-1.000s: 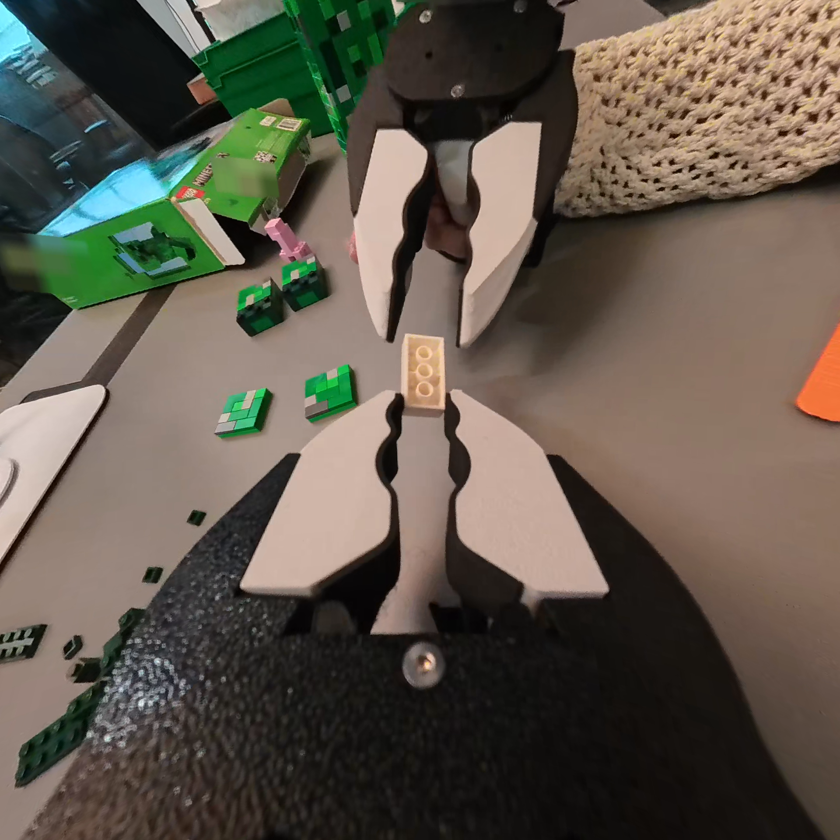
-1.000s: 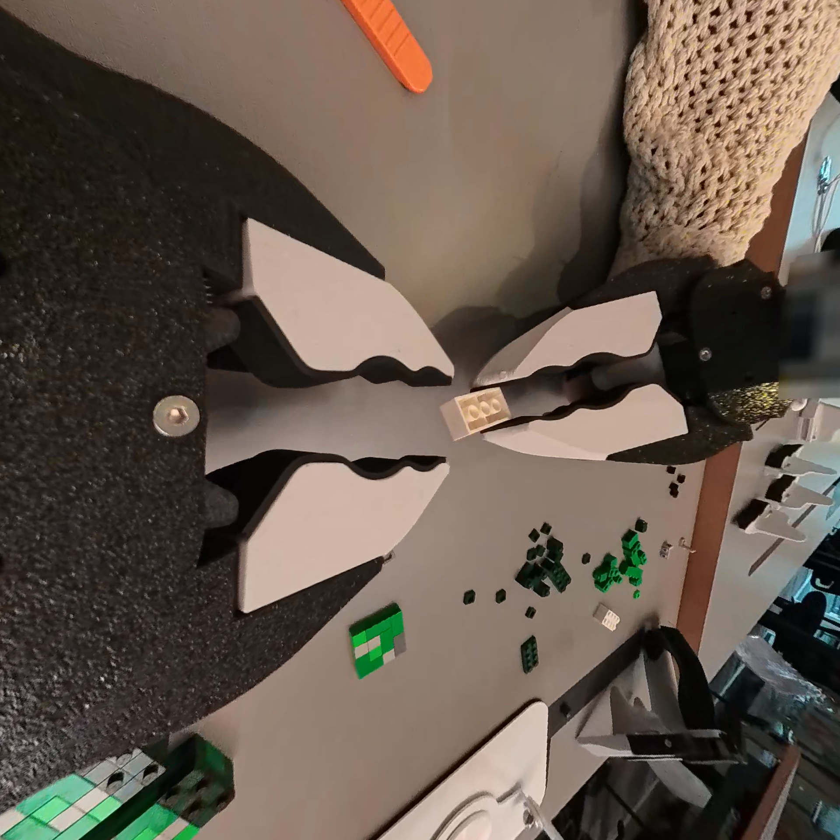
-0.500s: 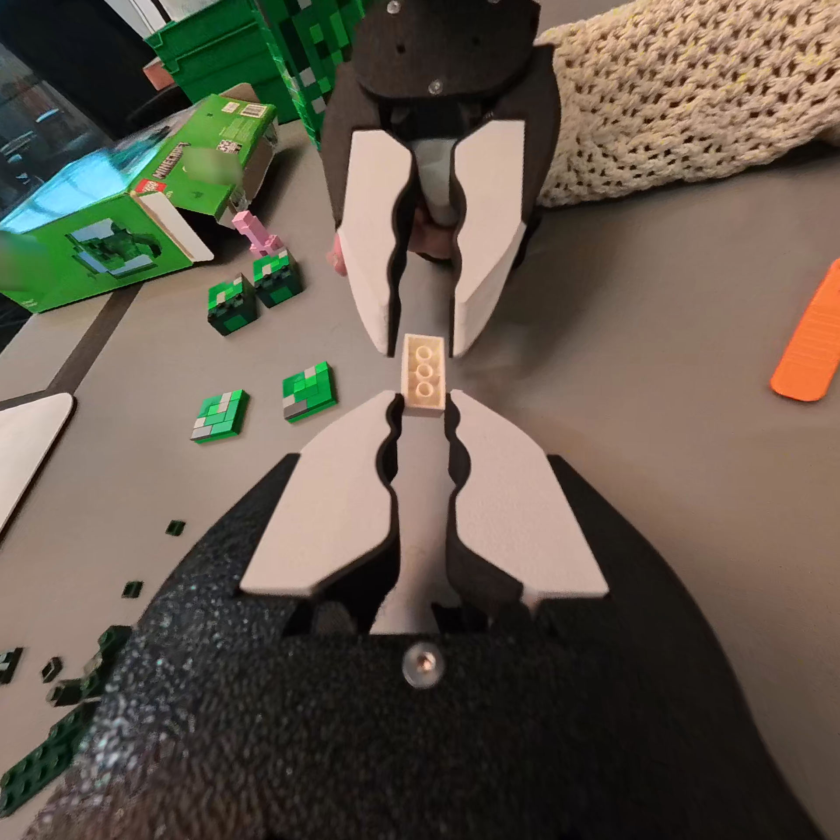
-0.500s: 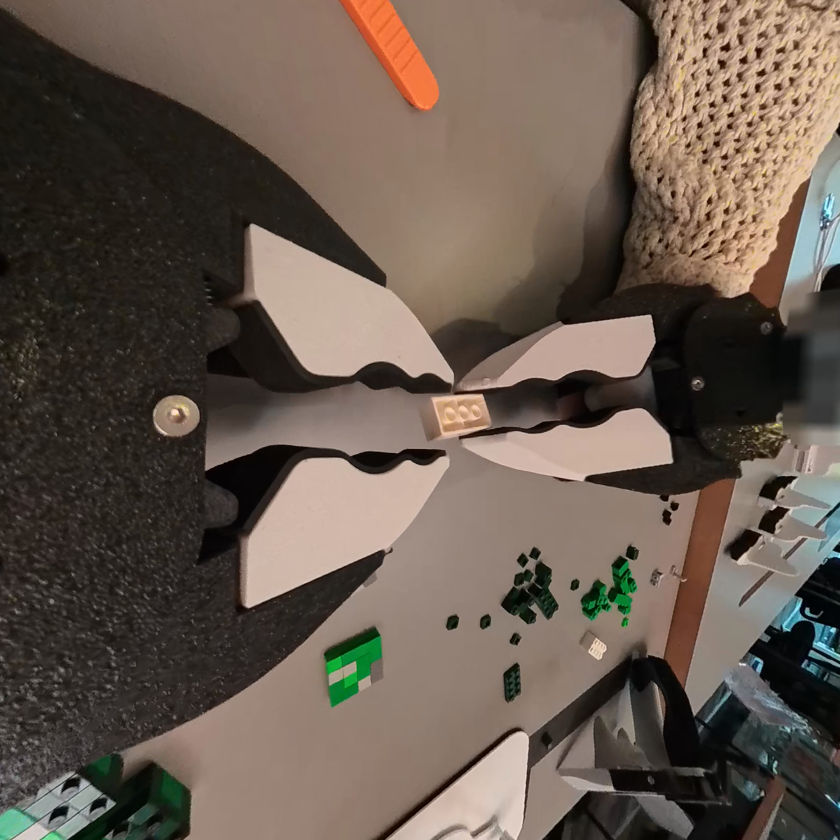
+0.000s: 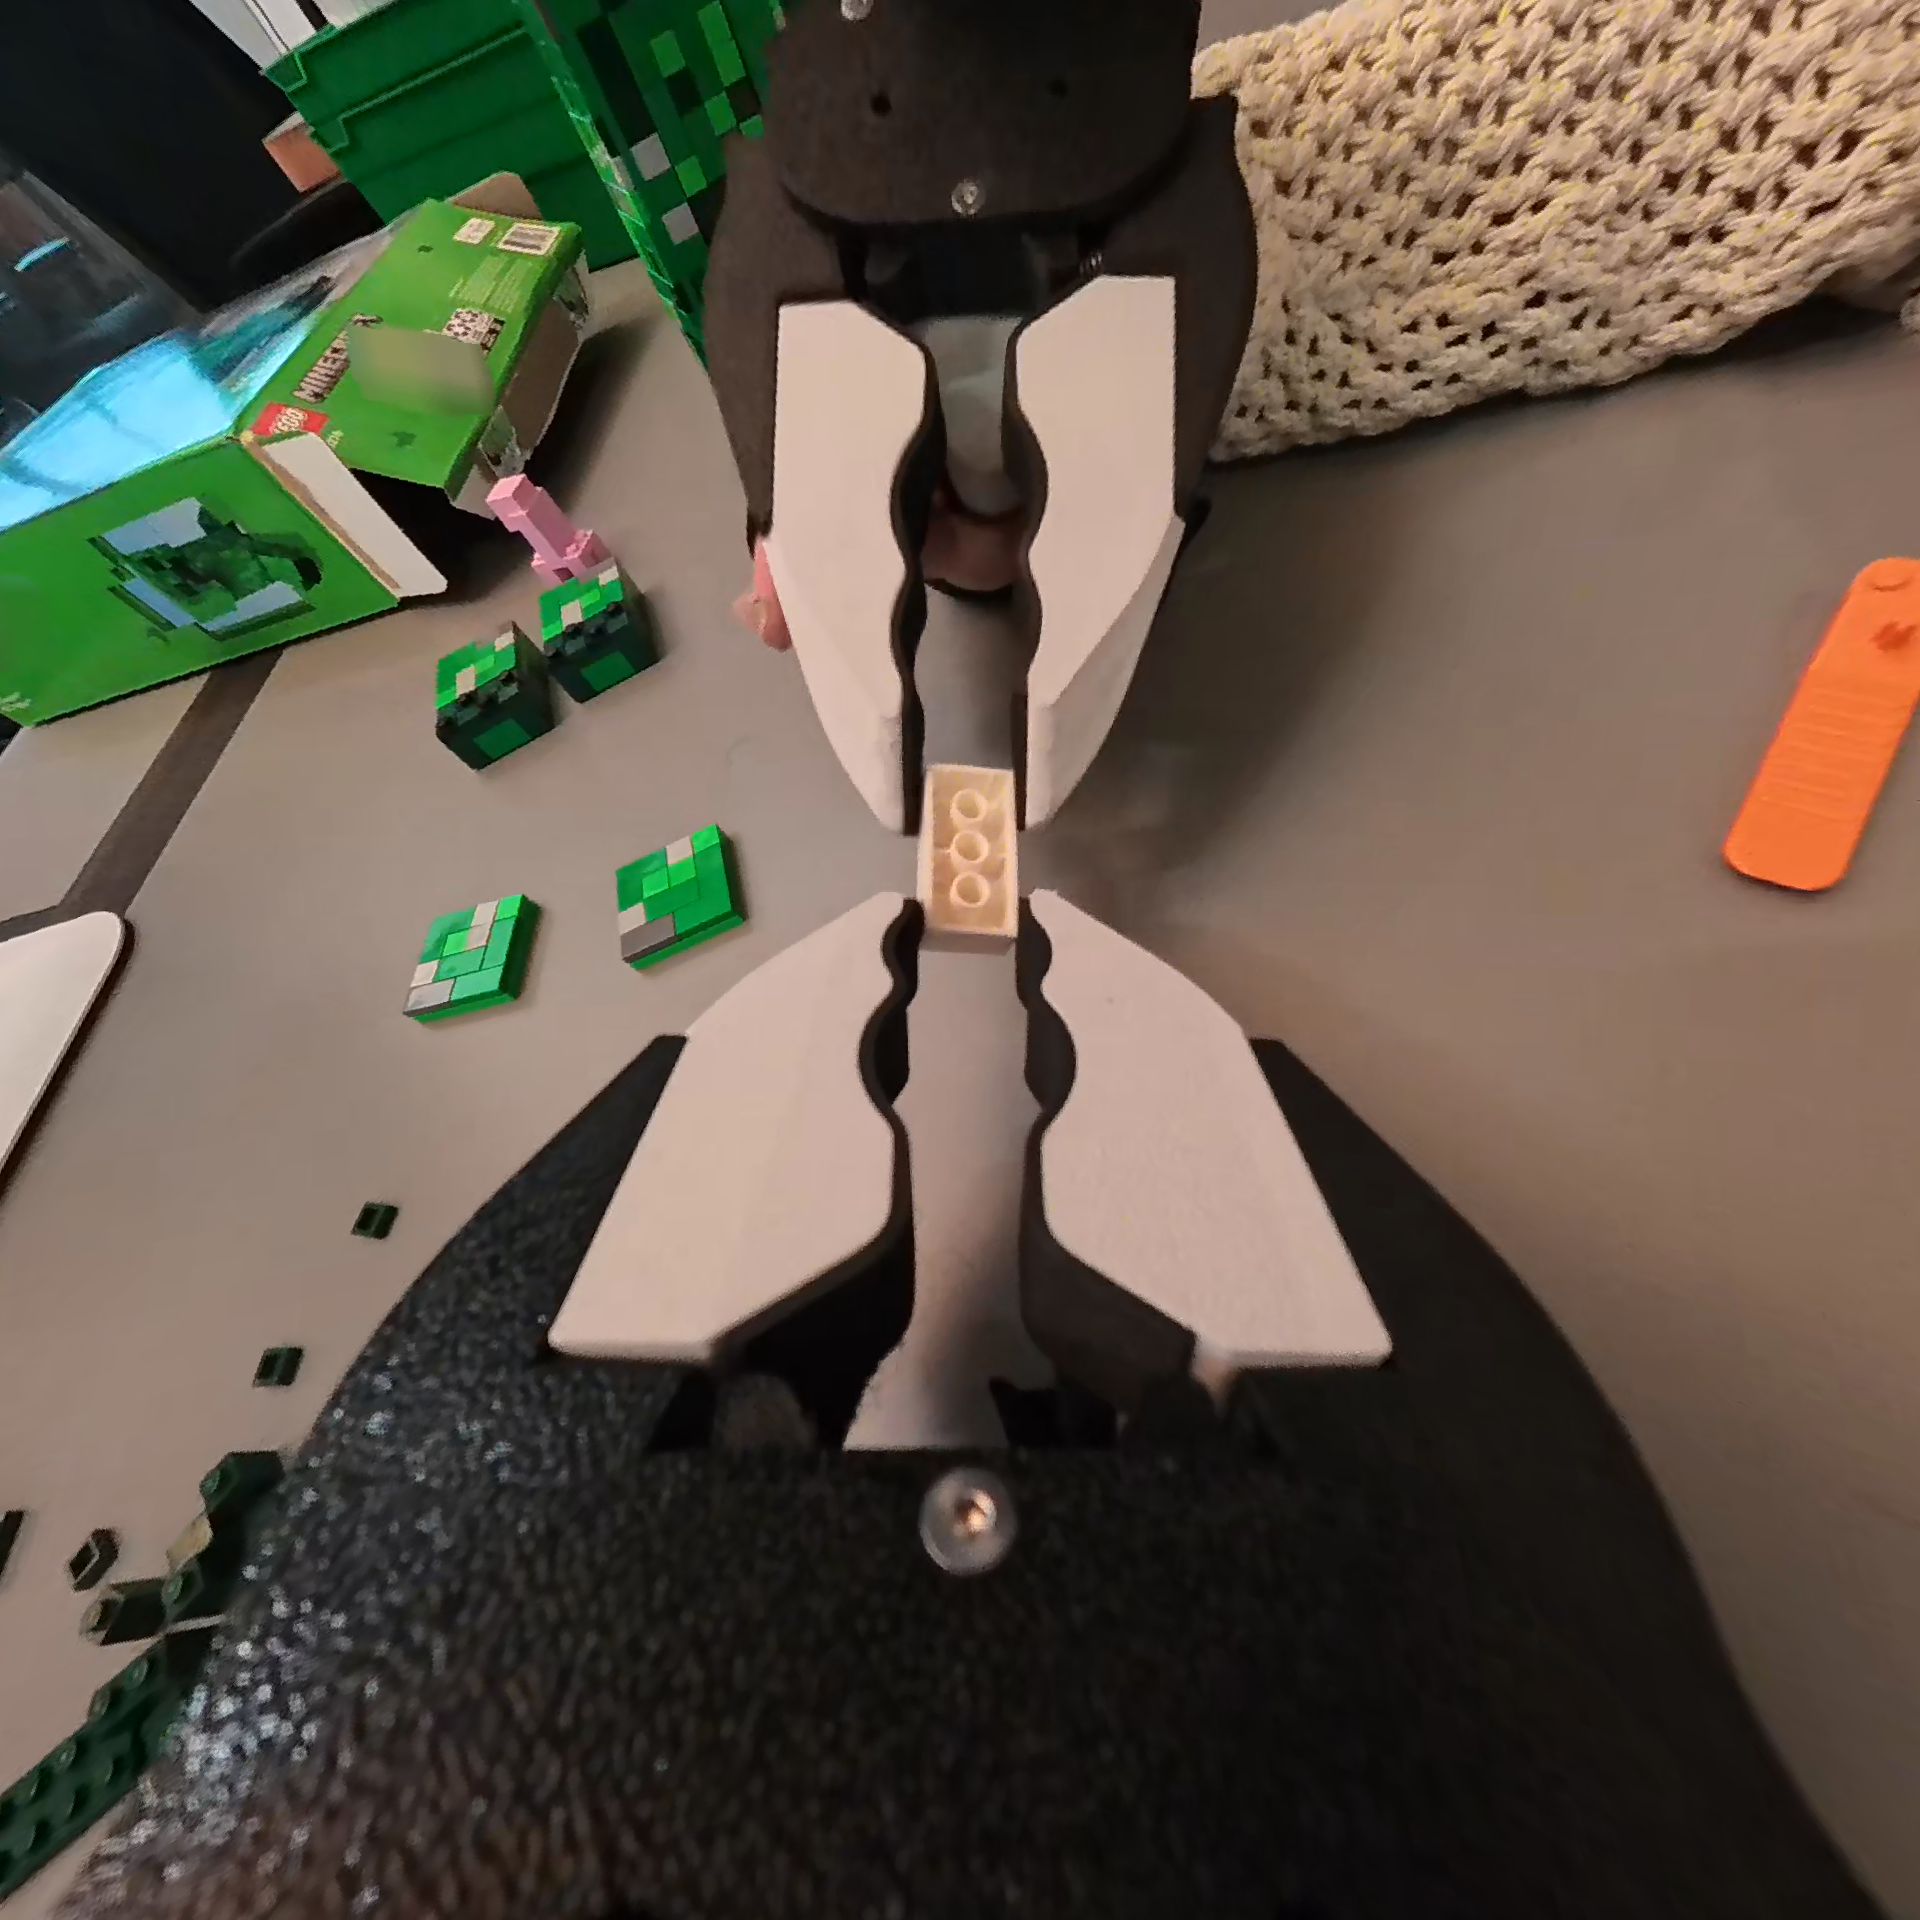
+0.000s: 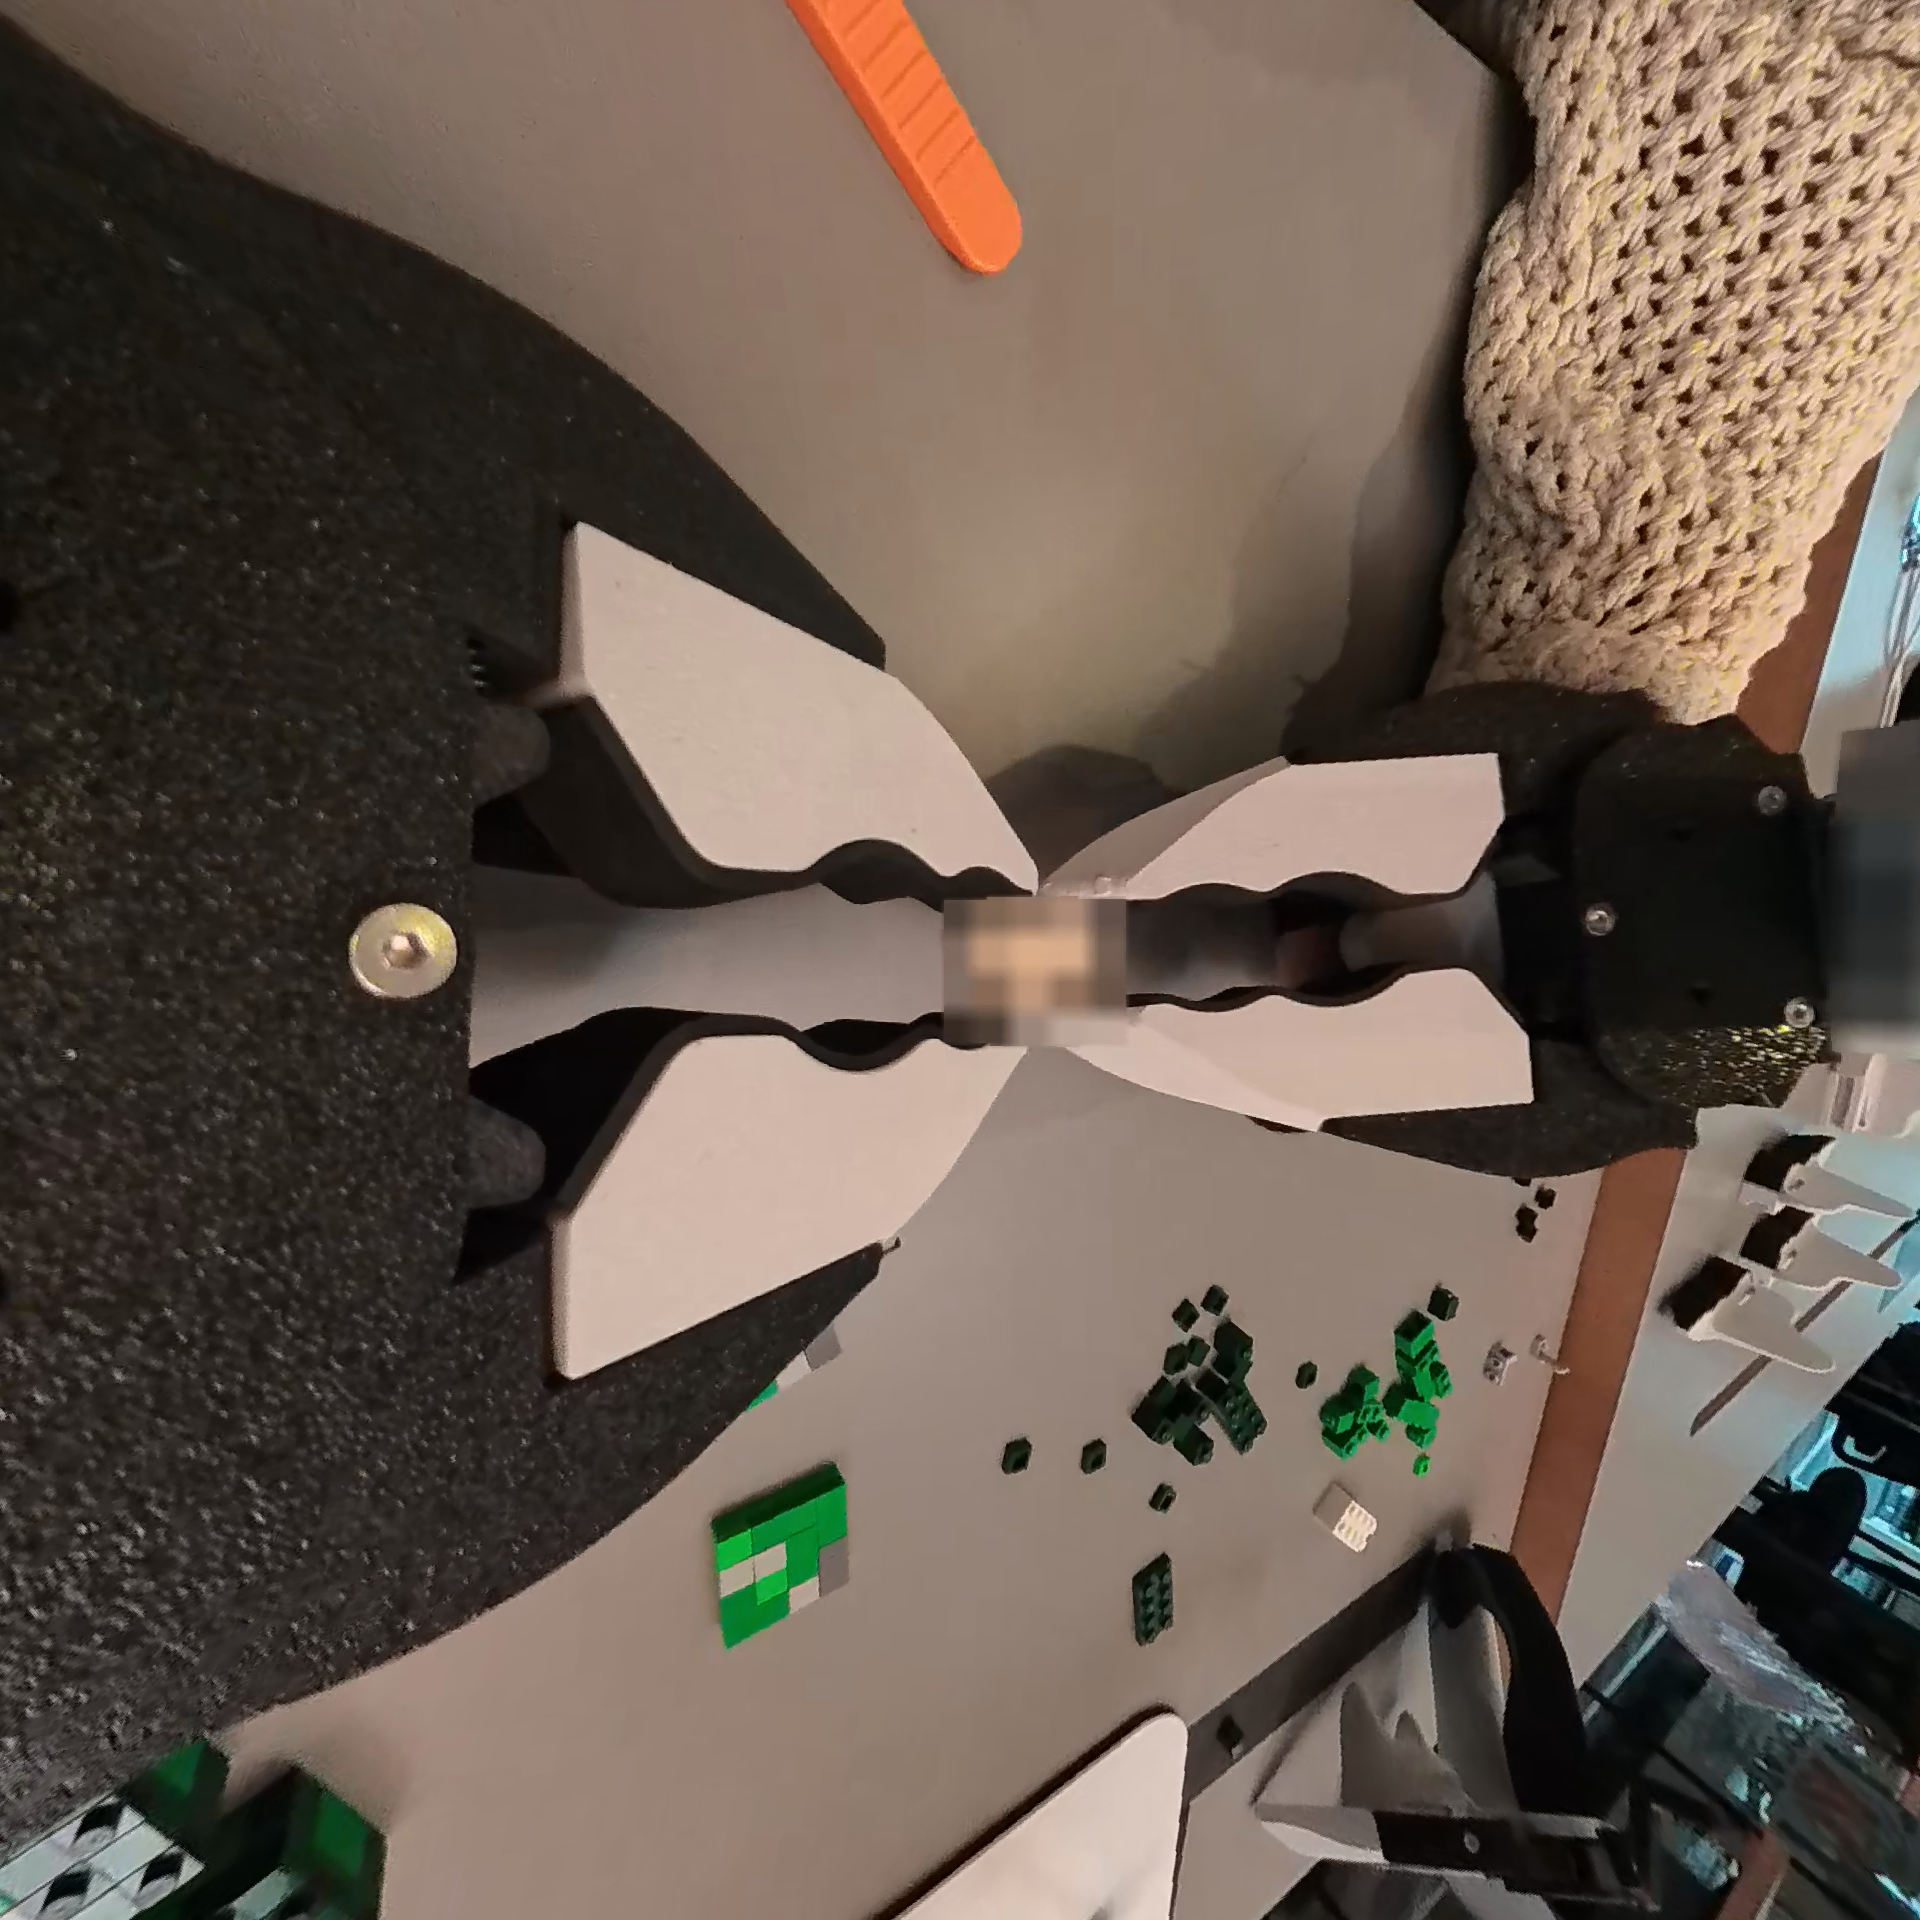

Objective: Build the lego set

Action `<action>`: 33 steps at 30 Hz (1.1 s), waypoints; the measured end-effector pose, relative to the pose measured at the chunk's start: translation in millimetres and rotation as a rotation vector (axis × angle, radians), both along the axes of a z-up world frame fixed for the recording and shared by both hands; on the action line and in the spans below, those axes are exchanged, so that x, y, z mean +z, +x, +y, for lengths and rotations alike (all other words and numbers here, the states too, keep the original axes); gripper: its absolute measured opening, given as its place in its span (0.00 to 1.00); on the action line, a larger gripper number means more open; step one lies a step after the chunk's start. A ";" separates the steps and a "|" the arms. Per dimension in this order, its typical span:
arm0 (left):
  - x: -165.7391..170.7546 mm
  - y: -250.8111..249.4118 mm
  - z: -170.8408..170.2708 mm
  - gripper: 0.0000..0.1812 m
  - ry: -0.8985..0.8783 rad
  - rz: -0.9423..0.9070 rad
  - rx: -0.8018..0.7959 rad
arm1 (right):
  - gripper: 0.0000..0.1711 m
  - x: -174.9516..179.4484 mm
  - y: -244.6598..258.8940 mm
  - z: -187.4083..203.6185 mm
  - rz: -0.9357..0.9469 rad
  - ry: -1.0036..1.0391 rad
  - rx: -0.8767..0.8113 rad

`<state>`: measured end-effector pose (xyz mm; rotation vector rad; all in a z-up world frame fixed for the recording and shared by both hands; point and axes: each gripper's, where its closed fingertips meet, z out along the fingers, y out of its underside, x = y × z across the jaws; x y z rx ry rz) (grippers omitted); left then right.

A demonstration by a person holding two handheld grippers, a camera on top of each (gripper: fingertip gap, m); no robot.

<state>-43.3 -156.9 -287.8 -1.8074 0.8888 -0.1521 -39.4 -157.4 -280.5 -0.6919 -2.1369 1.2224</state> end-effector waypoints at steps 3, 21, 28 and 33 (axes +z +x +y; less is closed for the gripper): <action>-0.3 0.0 0.2 0.10 0.001 0.005 0.002 | 0.10 -0.4 0.1 0.2 -0.006 -0.003 0.000; -7.9 -2.0 1.2 0.10 -0.038 0.039 0.028 | 0.10 -8.2 -2.0 1.5 -0.046 0.026 -0.016; -8.2 -4.4 3.7 0.10 -0.029 0.051 0.054 | 0.10 -9.5 -3.4 3.9 -0.050 0.033 -0.034; -6.1 -12.8 4.6 0.16 0.009 0.068 0.087 | 0.10 -22.2 -5.3 16.9 -0.129 0.082 -0.103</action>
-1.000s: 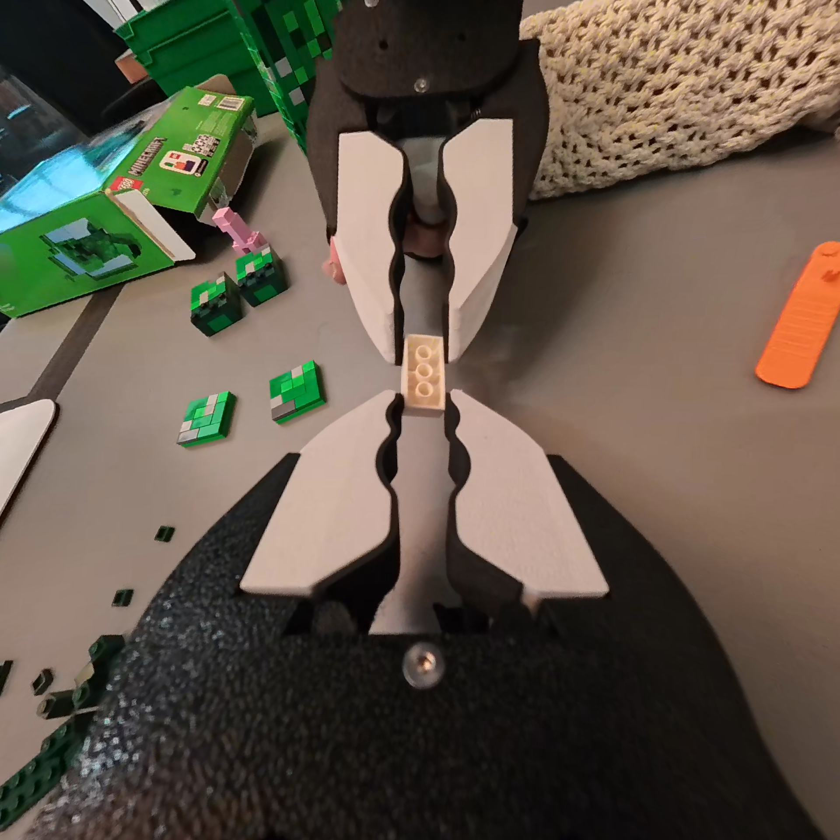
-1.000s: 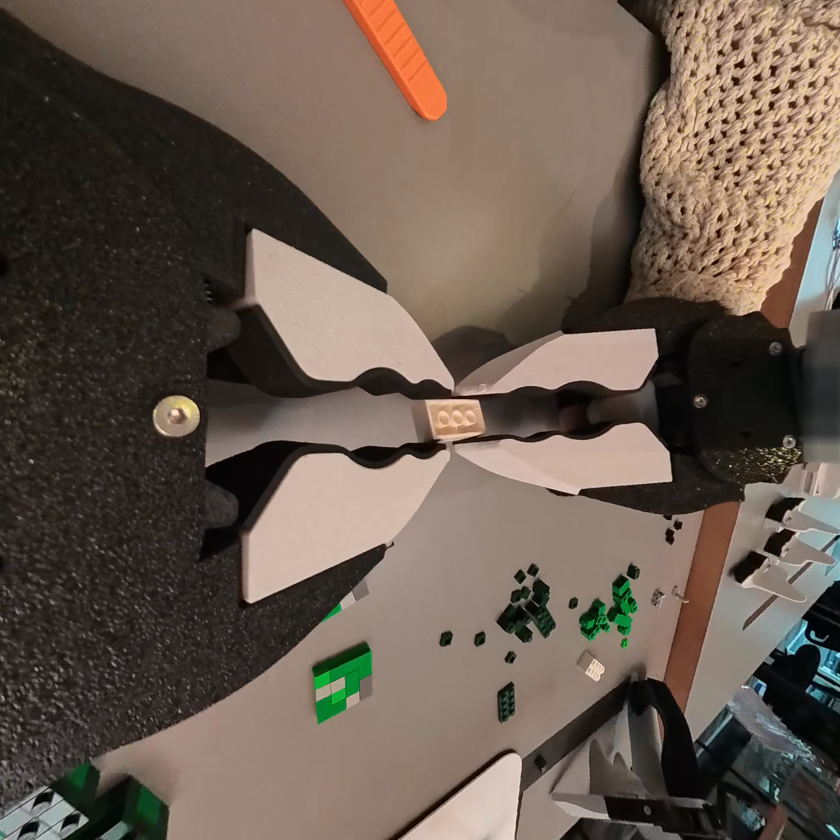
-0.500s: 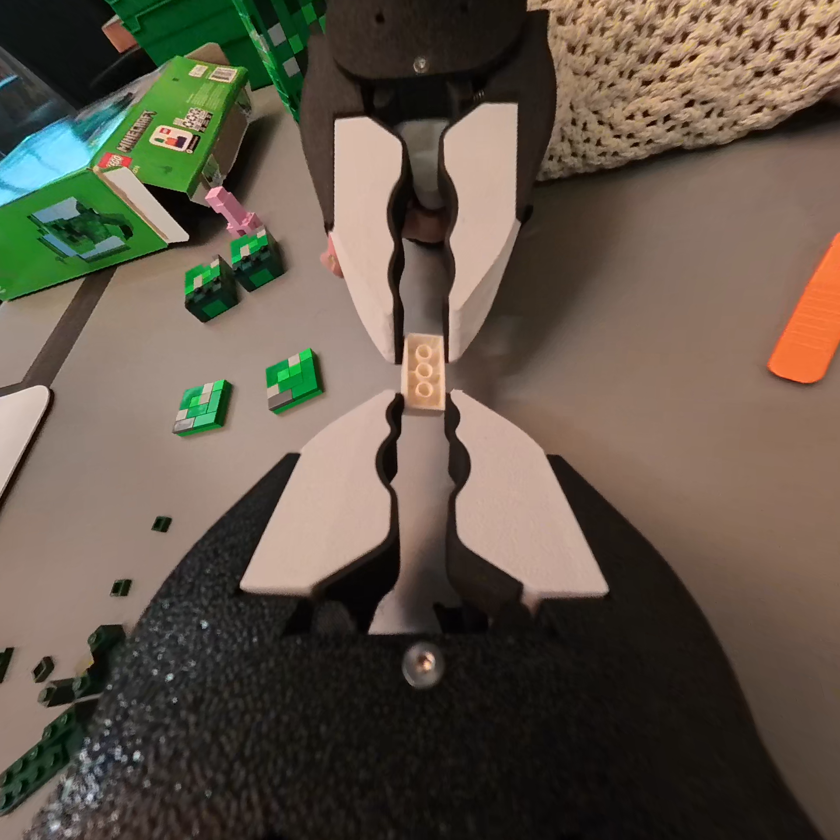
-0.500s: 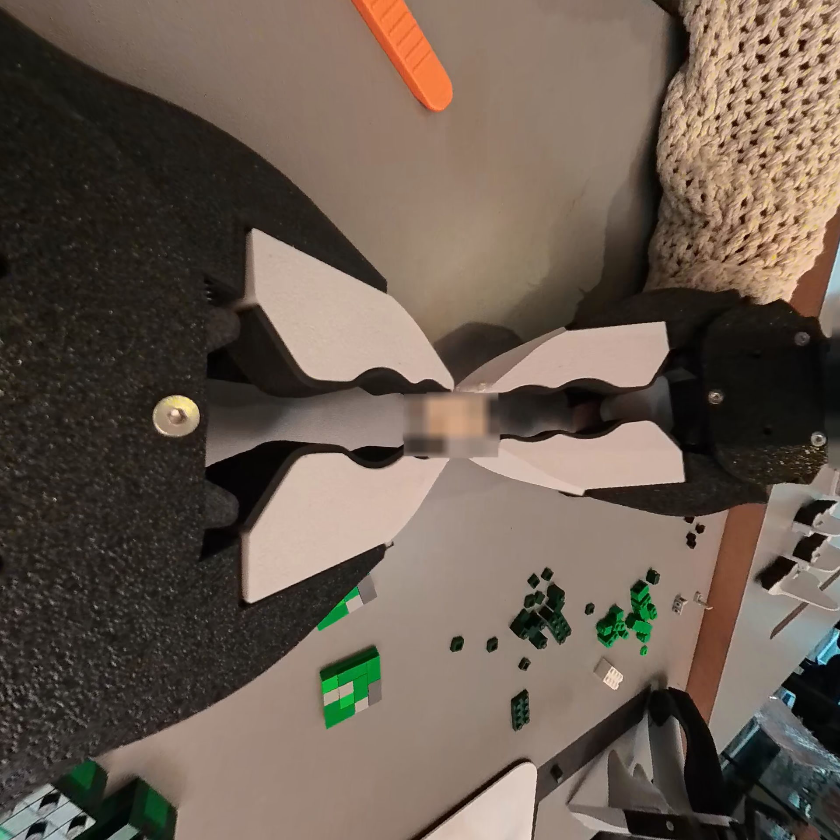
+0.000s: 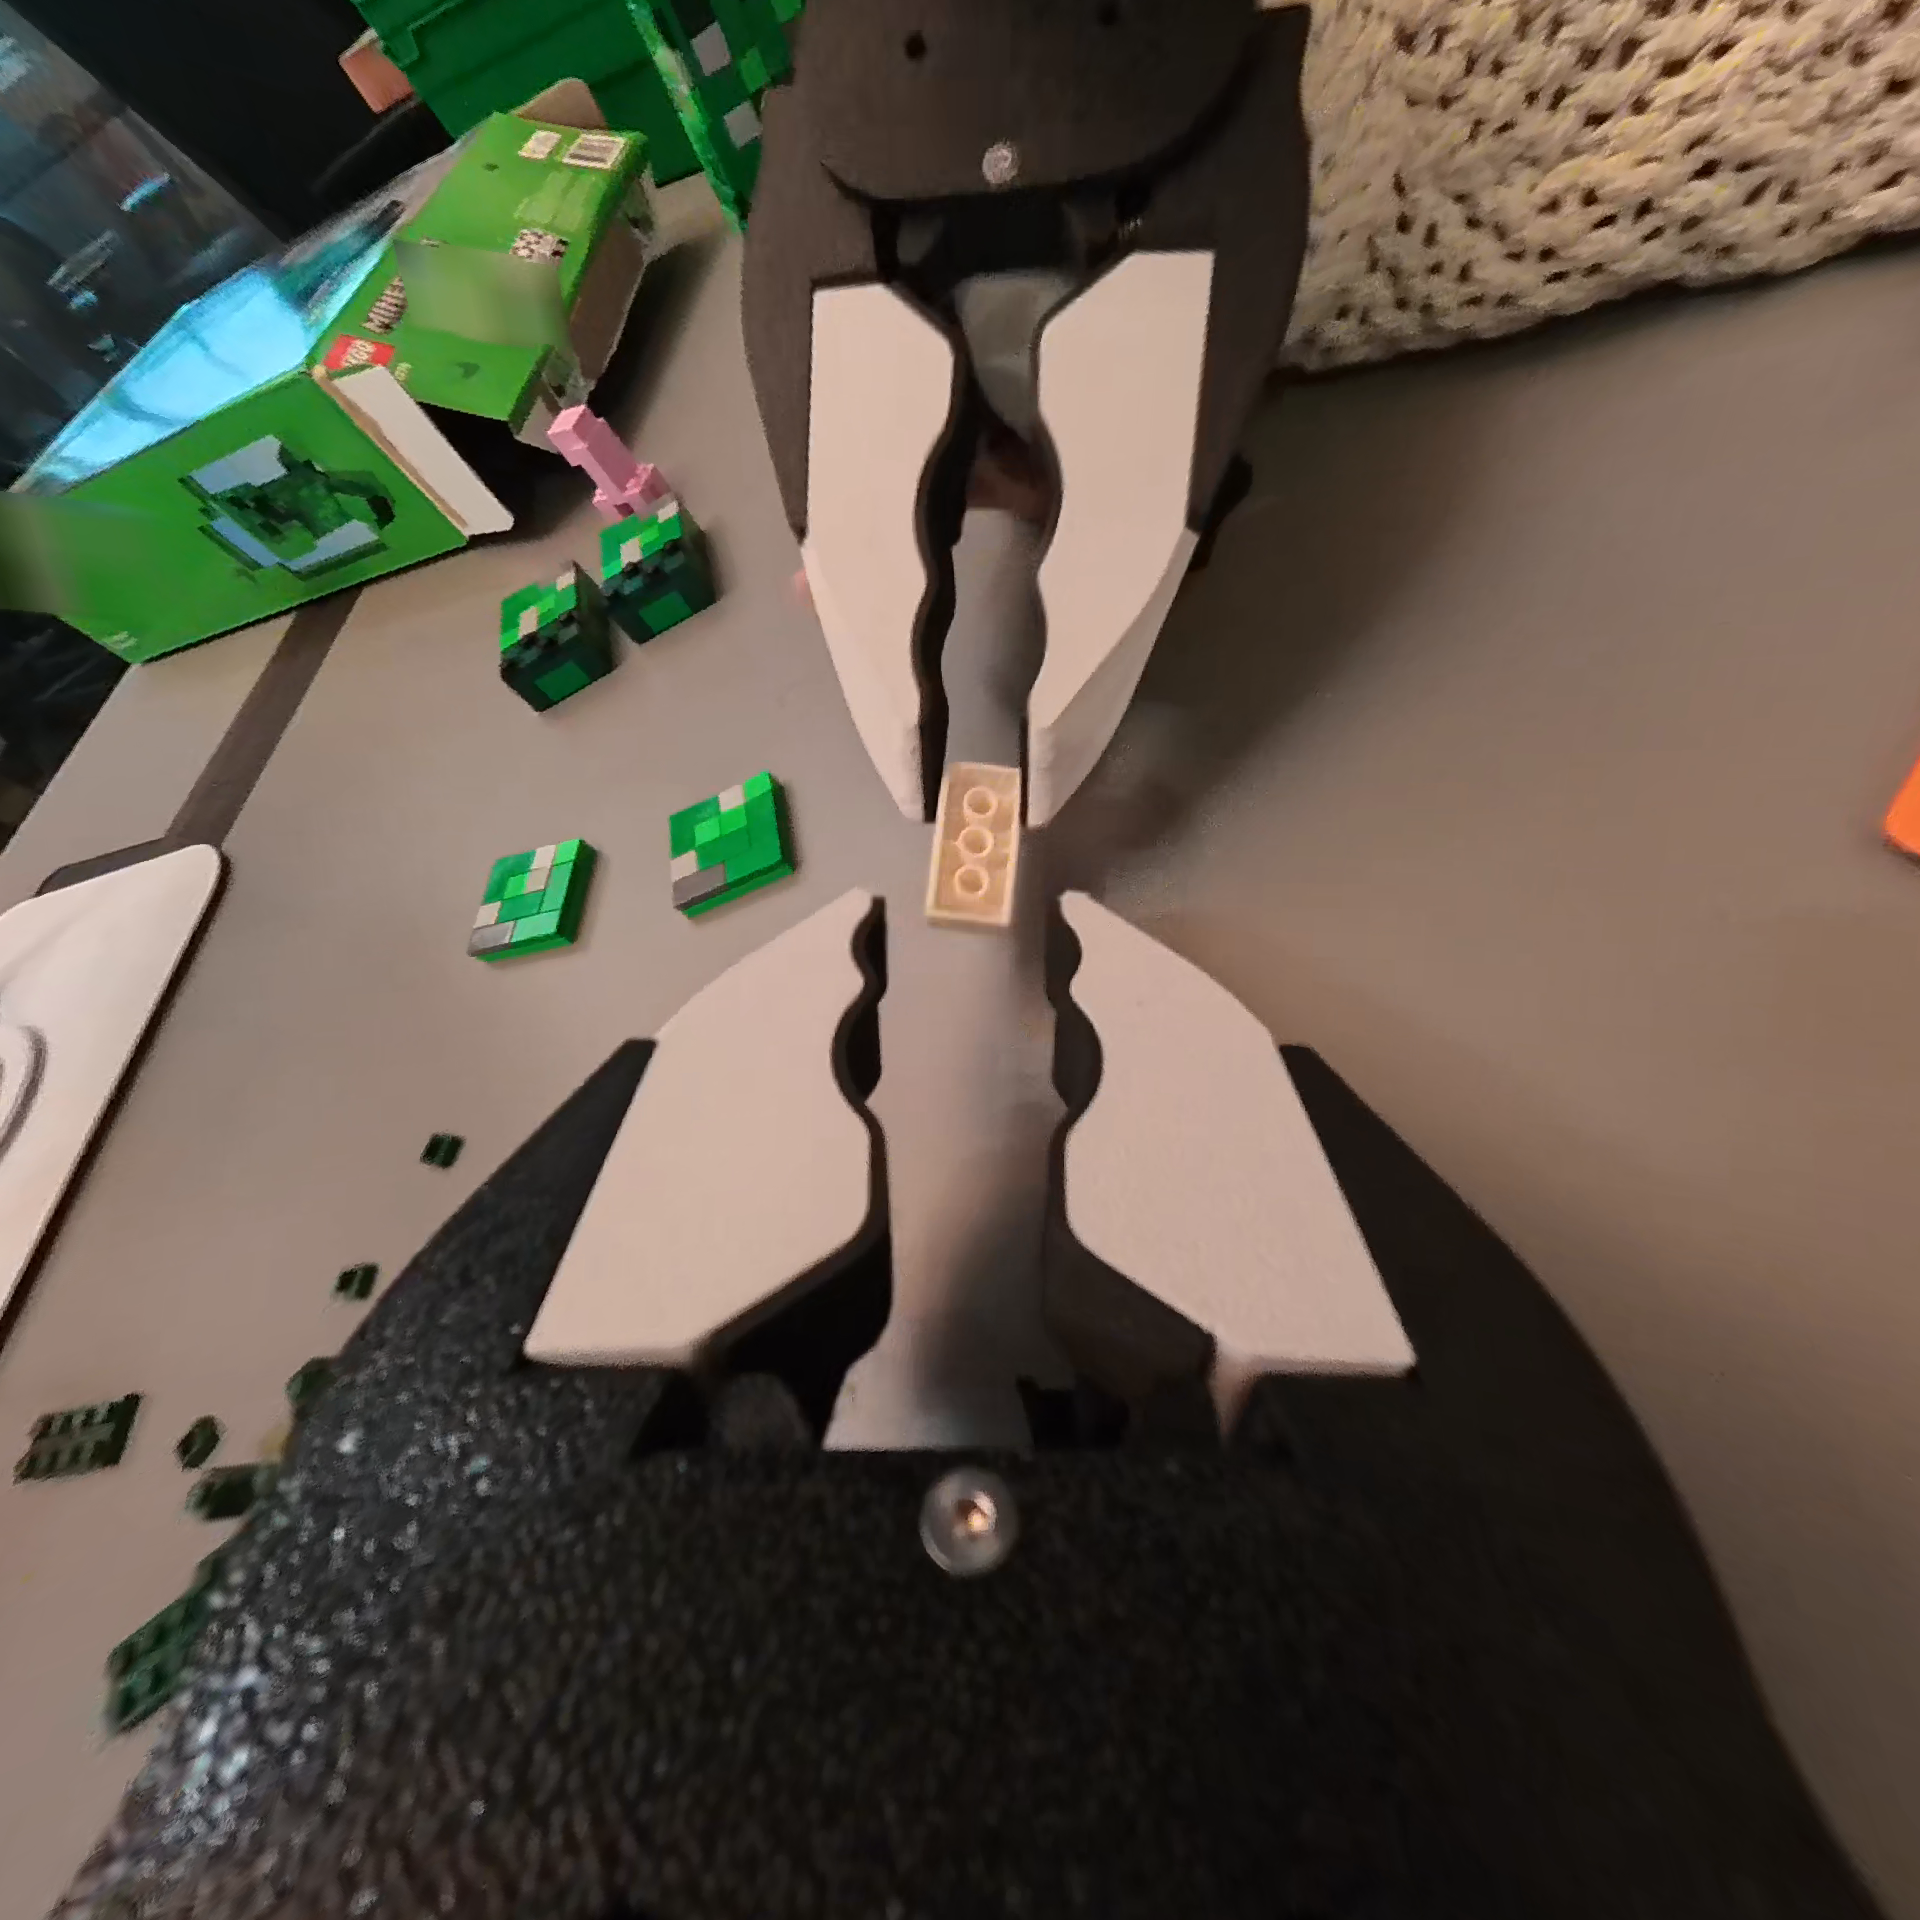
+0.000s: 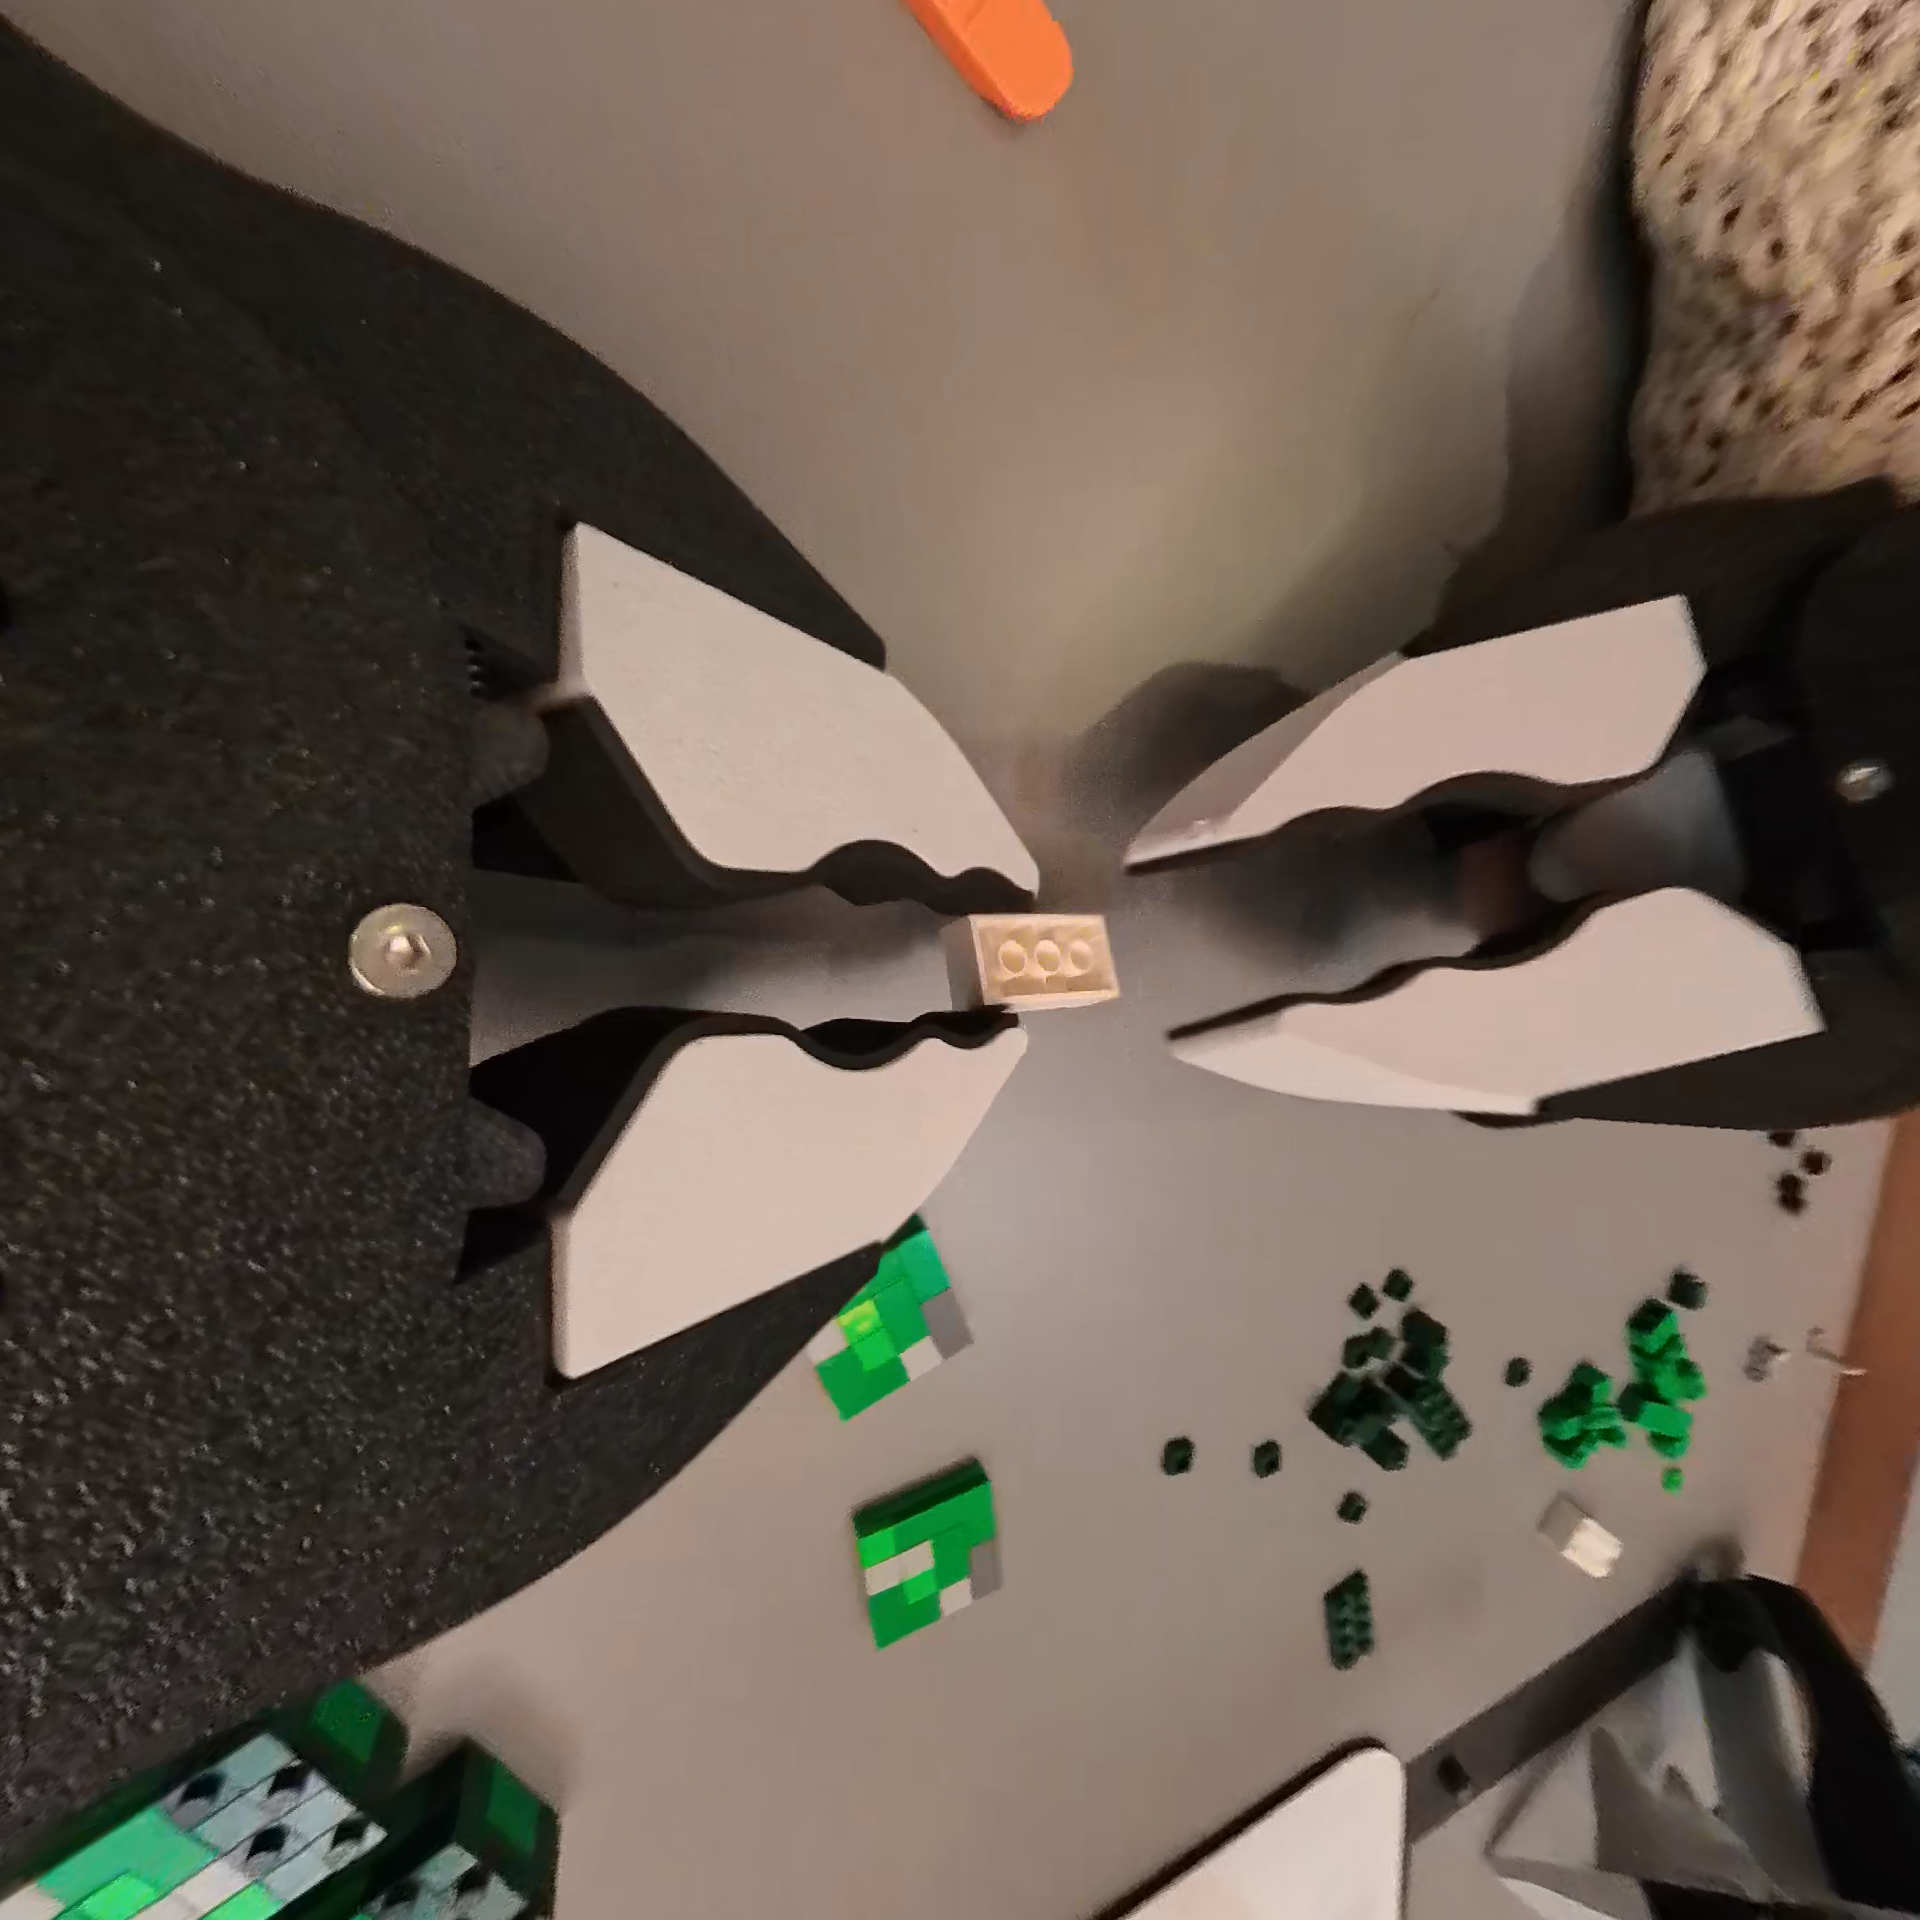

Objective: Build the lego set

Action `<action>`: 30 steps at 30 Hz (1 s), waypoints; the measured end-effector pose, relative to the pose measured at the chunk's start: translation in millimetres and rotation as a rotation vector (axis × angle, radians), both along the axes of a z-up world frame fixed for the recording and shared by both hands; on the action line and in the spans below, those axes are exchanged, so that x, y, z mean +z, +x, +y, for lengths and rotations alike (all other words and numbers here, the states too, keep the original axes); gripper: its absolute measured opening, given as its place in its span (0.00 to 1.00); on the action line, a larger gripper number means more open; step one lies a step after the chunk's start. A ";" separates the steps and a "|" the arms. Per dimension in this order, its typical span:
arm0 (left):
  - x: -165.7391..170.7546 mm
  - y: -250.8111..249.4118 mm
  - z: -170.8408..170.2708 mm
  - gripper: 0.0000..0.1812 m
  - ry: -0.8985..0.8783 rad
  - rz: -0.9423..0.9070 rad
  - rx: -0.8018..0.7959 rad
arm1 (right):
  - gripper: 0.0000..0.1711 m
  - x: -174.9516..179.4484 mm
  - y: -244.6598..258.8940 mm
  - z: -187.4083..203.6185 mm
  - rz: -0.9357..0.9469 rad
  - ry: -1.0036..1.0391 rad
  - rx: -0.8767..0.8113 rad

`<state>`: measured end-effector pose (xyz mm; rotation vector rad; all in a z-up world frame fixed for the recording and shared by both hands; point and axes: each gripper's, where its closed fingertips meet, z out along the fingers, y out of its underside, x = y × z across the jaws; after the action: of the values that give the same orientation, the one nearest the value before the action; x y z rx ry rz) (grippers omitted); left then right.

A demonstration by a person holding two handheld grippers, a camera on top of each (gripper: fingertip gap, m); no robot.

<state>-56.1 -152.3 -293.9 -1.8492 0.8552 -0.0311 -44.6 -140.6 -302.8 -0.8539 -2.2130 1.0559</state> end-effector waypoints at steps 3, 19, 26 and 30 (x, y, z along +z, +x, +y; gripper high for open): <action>4.5 -12.6 1.3 0.16 0.042 0.002 0.045 | 0.10 -6.6 0.7 3.3 -0.035 0.030 -0.012; 14.2 -25.1 5.2 0.15 0.097 -0.042 0.116 | 0.25 19.1 -8.4 30.0 -0.034 -0.046 -0.040; 28.8 -37.4 5.1 0.14 0.152 -0.147 0.161 | 0.26 5.1 -82.8 86.8 -0.315 0.191 0.012; 32.3 -46.4 4.0 0.14 0.164 -0.176 0.186 | 0.29 -7.4 -100.4 98.1 -0.466 0.313 0.079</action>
<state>-102.5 -148.3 -261.6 -1.7360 0.5452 -0.0066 -145.0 -42.5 -310.1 -0.9452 -2.7224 0.5522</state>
